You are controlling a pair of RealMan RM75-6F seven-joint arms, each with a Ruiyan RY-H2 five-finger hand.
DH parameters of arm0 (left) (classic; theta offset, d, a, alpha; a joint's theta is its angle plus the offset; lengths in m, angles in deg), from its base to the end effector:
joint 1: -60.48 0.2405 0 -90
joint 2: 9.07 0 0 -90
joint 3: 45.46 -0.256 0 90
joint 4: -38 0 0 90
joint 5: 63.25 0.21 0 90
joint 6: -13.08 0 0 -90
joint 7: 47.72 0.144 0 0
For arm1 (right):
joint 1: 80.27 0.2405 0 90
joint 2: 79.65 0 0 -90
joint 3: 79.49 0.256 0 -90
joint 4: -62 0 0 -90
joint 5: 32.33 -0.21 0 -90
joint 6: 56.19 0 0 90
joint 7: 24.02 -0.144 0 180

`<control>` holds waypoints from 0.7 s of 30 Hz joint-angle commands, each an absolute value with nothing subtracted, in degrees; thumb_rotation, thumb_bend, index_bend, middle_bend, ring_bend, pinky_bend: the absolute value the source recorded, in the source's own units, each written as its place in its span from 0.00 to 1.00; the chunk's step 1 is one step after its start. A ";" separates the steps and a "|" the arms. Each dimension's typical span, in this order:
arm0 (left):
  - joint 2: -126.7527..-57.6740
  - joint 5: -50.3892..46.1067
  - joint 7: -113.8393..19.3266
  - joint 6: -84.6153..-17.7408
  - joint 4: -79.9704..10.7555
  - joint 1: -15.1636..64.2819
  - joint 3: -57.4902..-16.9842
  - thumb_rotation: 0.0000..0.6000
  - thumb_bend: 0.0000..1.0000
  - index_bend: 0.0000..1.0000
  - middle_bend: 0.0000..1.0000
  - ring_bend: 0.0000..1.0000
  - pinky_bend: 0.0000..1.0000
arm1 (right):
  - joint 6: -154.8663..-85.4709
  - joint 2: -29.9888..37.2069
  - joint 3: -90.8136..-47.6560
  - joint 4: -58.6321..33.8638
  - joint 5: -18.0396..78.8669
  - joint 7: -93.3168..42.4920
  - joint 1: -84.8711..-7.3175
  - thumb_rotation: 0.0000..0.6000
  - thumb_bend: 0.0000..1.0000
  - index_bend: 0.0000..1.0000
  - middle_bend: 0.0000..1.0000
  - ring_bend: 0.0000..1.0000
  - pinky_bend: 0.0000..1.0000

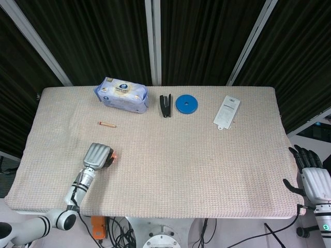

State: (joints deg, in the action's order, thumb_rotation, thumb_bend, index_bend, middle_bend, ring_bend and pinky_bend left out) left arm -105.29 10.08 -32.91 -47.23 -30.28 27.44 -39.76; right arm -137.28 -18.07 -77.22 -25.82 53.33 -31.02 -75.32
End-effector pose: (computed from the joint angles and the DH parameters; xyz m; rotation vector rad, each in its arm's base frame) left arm -0.2281 0.3200 -0.0357 -1.7900 -0.8757 -0.8201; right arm -0.3356 -0.1806 0.1730 1.4045 -0.9622 0.8535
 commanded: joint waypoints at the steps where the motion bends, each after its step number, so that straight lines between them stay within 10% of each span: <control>1: -104.61 10.88 -33.58 -47.96 -31.39 27.80 -39.82 1.00 0.34 0.74 0.76 0.68 0.93 | -137.39 -18.12 -77.21 -25.85 53.36 -31.04 -75.38 1.00 0.17 0.00 0.01 0.00 0.00; 12: -94.72 10.32 -27.70 -49.62 -44.67 29.85 -41.07 1.00 0.17 0.20 0.13 0.04 0.34 | -138.01 -18.26 -77.42 -26.73 54.32 -30.54 -75.44 1.00 0.17 0.00 0.01 0.00 0.00; 21: -85.72 19.80 -31.20 -67.80 -50.85 38.99 -43.78 1.00 0.10 0.12 0.03 0.00 0.05 | -138.68 -18.02 -77.28 -28.49 55.48 -29.40 -75.09 1.00 0.17 0.00 0.01 0.00 0.00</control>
State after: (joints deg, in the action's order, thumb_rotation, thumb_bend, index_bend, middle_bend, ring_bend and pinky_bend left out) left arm -89.53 16.31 -29.22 -62.29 -48.92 35.12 -42.34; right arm -138.66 -18.11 -77.29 -28.40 55.39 -29.48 -75.15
